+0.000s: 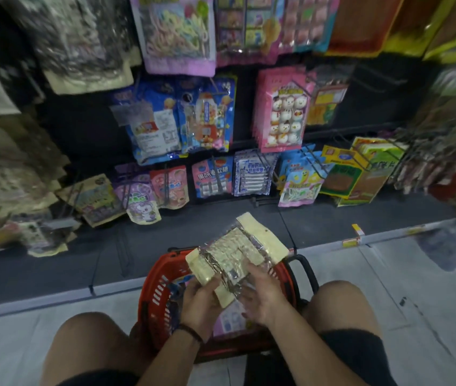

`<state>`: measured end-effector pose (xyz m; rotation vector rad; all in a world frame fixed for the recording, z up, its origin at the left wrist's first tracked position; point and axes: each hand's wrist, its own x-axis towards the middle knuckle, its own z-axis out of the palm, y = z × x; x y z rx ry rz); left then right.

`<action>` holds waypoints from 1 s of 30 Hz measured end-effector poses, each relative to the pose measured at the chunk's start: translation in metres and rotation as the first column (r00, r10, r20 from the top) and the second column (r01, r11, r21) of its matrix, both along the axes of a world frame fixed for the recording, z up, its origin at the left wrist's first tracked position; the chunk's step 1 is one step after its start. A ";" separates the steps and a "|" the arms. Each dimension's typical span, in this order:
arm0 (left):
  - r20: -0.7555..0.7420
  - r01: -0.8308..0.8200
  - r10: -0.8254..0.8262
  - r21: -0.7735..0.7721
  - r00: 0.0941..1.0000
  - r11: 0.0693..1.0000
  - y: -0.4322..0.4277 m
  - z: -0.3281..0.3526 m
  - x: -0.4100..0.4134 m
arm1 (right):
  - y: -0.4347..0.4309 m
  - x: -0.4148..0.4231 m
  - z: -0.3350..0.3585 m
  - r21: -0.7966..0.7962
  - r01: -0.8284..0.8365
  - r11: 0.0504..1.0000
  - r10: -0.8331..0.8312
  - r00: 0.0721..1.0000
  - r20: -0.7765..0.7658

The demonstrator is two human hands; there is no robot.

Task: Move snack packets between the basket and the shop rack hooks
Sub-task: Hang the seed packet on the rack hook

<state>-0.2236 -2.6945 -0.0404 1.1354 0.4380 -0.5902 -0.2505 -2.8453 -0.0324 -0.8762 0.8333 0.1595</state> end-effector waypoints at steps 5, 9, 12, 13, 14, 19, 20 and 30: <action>0.248 0.175 -0.179 0.039 0.952 0.984 0.001 0.082 0.004 | -0.009 0.022 0.071 -0.007 0.052 0.999 -0.049 0.967 0.249; 0.339 0.178 -0.205 0.107 0.918 0.978 0.015 0.142 0.018 | -0.027 0.039 0.127 -0.118 0.038 0.992 0.007 0.936 0.352; 0.414 0.125 -0.156 0.100 0.897 0.987 0.023 0.180 0.033 | -0.036 0.048 0.163 -0.193 -0.001 0.981 0.083 0.905 0.417; 0.469 0.107 -0.173 0.165 0.866 0.981 0.022 0.190 0.037 | -0.037 0.049 0.176 -0.232 -0.019 0.972 0.123 0.888 0.442; 0.526 0.072 -0.191 0.239 0.829 0.968 0.022 0.198 0.041 | -0.036 0.050 0.189 -0.276 -0.030 0.961 0.158 0.876 0.456; 0.632 0.020 -0.282 0.389 0.722 0.921 0.027 0.218 0.058 | -0.040 0.052 0.240 -0.336 -0.114 0.935 0.275 0.831 0.484; 0.633 0.010 -0.299 0.418 0.714 0.908 0.028 0.219 0.062 | -0.041 0.054 0.245 -0.340 -0.102 0.935 0.268 0.831 0.488; 0.843 -0.289 -0.346 0.481 0.413 0.828 -0.002 0.297 0.070 | 0.027 0.069 0.302 -0.703 0.136 0.698 0.426 0.711 0.560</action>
